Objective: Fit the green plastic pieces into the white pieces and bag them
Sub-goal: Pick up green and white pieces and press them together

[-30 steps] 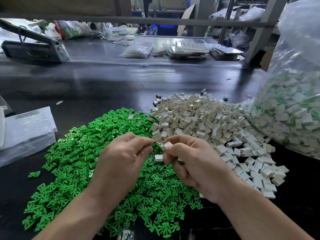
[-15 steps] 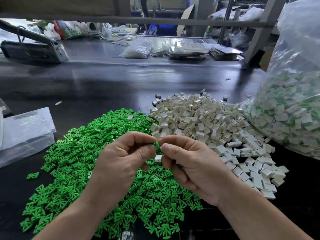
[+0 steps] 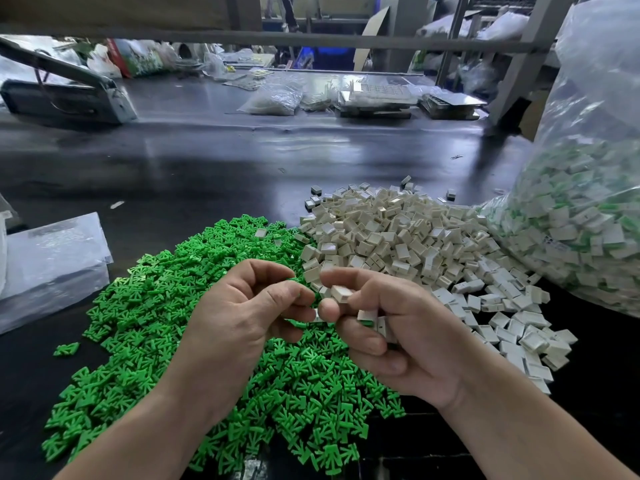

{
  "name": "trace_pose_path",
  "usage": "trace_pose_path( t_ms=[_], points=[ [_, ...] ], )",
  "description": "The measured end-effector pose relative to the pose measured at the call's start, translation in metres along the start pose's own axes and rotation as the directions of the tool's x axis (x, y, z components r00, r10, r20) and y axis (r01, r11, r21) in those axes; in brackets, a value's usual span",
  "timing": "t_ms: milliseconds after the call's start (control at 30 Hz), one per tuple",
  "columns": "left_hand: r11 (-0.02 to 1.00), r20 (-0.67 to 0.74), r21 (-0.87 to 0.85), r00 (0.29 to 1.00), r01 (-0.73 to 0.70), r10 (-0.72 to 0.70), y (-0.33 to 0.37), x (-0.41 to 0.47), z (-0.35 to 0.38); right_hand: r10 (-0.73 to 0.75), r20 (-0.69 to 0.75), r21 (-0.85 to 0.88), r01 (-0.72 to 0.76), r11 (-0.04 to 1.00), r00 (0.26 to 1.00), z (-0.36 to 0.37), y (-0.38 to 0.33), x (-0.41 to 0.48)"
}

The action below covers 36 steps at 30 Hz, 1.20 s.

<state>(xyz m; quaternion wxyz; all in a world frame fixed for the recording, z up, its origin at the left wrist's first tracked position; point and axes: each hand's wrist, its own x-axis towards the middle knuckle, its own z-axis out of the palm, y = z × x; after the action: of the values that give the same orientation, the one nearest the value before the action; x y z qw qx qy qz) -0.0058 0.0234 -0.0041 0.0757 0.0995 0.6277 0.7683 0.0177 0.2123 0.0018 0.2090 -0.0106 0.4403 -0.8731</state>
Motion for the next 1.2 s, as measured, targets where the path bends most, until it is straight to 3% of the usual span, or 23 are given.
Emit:
trace_pose_path(
  t_ms=[267, 433, 667, 900, 1067, 1200],
  points=[
    [0.999, 0.001, -0.034, 1.0, -0.005, 0.005, 0.004, -0.002, 0.0, -0.027, -0.077, -0.201, 0.011, 0.98, 0.997, 0.004, 0.003, -0.001],
    [0.993, 0.06, -0.113, 0.998, 0.036, -0.03, 0.005, -0.003, 0.004, -0.145, -0.16, -0.408, 0.068, 0.91, 0.977, 0.006, 0.009, 0.001],
    [0.999, 0.021, -0.041, 1.0, 0.011, -0.011, 0.002, -0.004, 0.005, -0.218, -0.03, -0.509, 0.173, 0.843, 0.975, 0.005, 0.01, 0.001],
    [1.0, 0.036, -0.004, 0.999, 0.022, -0.021, 0.001, -0.004, 0.003, -0.284, 0.0, -0.559, 0.236, 0.795, 0.959, 0.006, 0.011, 0.0],
    [0.995, 0.113, 0.098, 0.992, 0.037, -0.048, 0.004, -0.002, -0.001, -0.349, 0.015, -0.681, 0.266, 0.683, 0.937, 0.006, 0.016, 0.0],
    [0.974, 0.176, 0.224, 0.981, 0.04, -0.081, 0.007, -0.001, -0.007, -0.285, 0.018, -0.788, 0.189, 0.586, 0.958, 0.003, 0.012, -0.002]
  ],
)
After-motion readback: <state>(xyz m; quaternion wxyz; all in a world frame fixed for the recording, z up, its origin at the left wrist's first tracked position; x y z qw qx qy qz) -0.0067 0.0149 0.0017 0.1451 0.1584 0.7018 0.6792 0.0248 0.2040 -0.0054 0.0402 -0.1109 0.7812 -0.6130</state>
